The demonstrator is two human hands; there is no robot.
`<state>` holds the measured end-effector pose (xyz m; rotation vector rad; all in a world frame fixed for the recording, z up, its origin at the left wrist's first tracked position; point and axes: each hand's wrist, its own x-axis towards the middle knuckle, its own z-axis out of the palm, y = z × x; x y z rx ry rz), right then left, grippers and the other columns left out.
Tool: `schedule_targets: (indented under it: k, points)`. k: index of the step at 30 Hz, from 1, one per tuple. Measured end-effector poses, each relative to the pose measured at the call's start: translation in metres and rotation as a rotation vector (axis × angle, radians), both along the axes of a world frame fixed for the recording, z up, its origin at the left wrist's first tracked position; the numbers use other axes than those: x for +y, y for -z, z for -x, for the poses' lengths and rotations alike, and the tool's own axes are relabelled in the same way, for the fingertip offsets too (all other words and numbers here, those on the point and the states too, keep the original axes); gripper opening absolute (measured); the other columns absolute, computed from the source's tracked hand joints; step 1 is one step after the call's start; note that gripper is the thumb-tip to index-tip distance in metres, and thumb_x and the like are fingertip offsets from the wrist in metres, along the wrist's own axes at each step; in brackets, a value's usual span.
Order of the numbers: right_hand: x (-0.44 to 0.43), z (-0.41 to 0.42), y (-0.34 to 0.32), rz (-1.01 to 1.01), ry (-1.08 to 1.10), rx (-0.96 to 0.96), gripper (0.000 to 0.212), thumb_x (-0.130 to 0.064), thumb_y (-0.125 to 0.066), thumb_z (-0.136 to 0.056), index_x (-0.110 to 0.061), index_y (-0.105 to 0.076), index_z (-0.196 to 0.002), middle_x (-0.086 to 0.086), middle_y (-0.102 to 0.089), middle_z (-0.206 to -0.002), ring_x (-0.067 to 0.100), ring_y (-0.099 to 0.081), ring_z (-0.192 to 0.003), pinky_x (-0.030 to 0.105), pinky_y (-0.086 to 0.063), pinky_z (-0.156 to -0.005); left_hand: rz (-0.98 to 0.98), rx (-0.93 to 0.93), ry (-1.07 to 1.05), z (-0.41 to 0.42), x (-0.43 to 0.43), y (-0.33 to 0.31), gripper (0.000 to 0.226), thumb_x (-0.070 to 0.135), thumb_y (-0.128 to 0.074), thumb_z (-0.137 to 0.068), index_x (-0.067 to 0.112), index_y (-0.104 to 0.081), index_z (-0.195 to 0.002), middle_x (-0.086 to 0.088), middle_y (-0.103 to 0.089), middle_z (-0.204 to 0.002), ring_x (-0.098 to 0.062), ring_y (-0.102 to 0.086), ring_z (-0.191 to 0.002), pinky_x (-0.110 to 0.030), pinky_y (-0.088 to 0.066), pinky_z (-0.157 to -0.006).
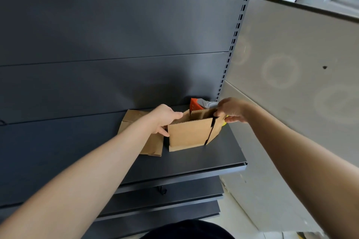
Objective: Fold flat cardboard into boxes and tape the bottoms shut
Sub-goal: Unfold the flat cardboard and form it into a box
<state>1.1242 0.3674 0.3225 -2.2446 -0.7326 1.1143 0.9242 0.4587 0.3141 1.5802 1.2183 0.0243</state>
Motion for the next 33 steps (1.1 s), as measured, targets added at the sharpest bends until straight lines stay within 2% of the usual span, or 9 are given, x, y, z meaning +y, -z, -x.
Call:
schedule_targets:
  k: [5, 11, 18, 19, 22, 24, 28, 30, 33]
  points:
    - [0.002, 0.002, 0.009, -0.065, 0.081, 0.04, 0.079, 0.003, -0.069, -0.08, -0.012, -0.025, -0.144, 0.015, -0.044, -0.133, 0.03, -0.049, -0.117, 0.038, -0.05, -0.095, 0.03, 0.006, -0.007, -0.003, -0.003, 0.001, 0.044, 0.027, -0.053, -0.096, 0.008, -0.047, -0.135, -0.015, -0.057, -0.127, -0.033, -0.058, -0.111, -0.043, -0.055, -0.075]
    - [-0.003, 0.0, 0.011, -0.07, 0.042, 0.092, 0.046, 0.001, -0.066, -0.082, -0.01, -0.048, -0.123, 0.011, -0.054, -0.124, 0.026, -0.049, -0.117, 0.038, -0.046, -0.094, 0.039, 0.018, -0.047, -0.002, -0.005, 0.001, 0.042, 0.025, -0.051, -0.098, 0.009, -0.046, -0.136, -0.017, -0.054, -0.13, -0.037, -0.059, -0.11, -0.044, -0.057, -0.074]
    - [-0.008, 0.004, 0.01, -0.05, -0.097, 0.155, 0.041, 0.011, -0.052, -0.085, -0.017, -0.054, -0.114, 0.011, -0.054, -0.121, 0.028, -0.052, -0.112, 0.039, -0.047, -0.096, 0.069, -0.084, -0.207, -0.001, -0.004, 0.001, 0.035, 0.016, -0.047, -0.1, 0.007, -0.044, -0.134, -0.017, -0.056, -0.126, -0.037, -0.063, -0.102, -0.045, -0.058, -0.073]
    - [-0.008, 0.006, 0.01, -0.056, -0.101, 0.18, 0.041, 0.011, -0.052, -0.087, -0.02, -0.053, -0.113, 0.009, -0.053, -0.12, 0.028, -0.053, -0.113, 0.04, -0.046, -0.098, 0.085, -0.112, -0.24, -0.001, -0.003, 0.001, 0.037, 0.016, -0.047, -0.099, 0.007, -0.043, -0.135, -0.017, -0.055, -0.127, -0.037, -0.062, -0.104, -0.045, -0.057, -0.074]
    - [-0.006, 0.009, 0.013, -0.075, -0.128, 0.238, 0.054, -0.001, -0.056, -0.09, -0.02, -0.044, -0.139, 0.005, -0.056, -0.126, 0.027, -0.058, -0.112, 0.041, -0.048, -0.096, 0.124, -0.185, -0.316, 0.0, -0.001, 0.001, 0.041, 0.015, -0.051, -0.097, 0.006, -0.04, -0.136, -0.016, -0.05, -0.132, -0.037, -0.059, -0.109, -0.045, -0.056, -0.075]
    - [-0.004, 0.01, 0.016, -0.106, -0.089, 0.297, 0.056, -0.014, -0.058, -0.092, -0.02, -0.039, -0.144, 0.005, -0.058, -0.128, 0.027, -0.06, -0.111, 0.045, -0.048, -0.098, 0.132, -0.202, -0.3, 0.001, 0.001, 0.002, 0.041, 0.013, -0.057, -0.094, 0.005, -0.045, -0.132, -0.015, -0.053, -0.13, -0.034, -0.059, -0.109, -0.044, -0.056, -0.079]
    - [-0.003, 0.015, 0.015, -0.166, -0.019, 0.41, 0.032, -0.034, -0.045, -0.1, -0.017, -0.056, -0.125, 0.006, -0.066, -0.114, 0.025, -0.062, -0.107, 0.048, -0.044, -0.104, 0.112, -0.192, -0.218, 0.005, 0.001, 0.005, 0.047, 0.002, -0.067, -0.084, 0.006, -0.05, -0.128, -0.011, -0.056, -0.125, -0.027, -0.055, -0.114, -0.041, -0.052, -0.092]
    - [-0.004, 0.015, 0.014, -0.18, 0.011, 0.44, 0.032, -0.035, -0.039, -0.102, -0.014, -0.062, -0.112, 0.009, -0.068, -0.111, 0.028, -0.063, -0.104, 0.049, -0.044, -0.103, 0.104, -0.197, -0.223, 0.004, 0.001, 0.008, 0.052, 0.001, -0.068, -0.084, 0.007, -0.048, -0.131, -0.011, -0.054, -0.127, -0.028, -0.053, -0.118, -0.043, -0.05, -0.096]
    - [-0.004, 0.013, 0.015, -0.182, 0.027, 0.424, 0.034, -0.033, -0.037, -0.103, -0.013, -0.063, -0.11, 0.012, -0.068, -0.114, 0.03, -0.064, -0.104, 0.049, -0.046, -0.1, 0.112, -0.218, -0.265, 0.002, -0.001, 0.013, 0.051, 0.002, -0.065, -0.086, 0.009, -0.047, -0.133, -0.01, -0.054, -0.129, -0.028, -0.052, -0.119, -0.042, -0.049, -0.097]
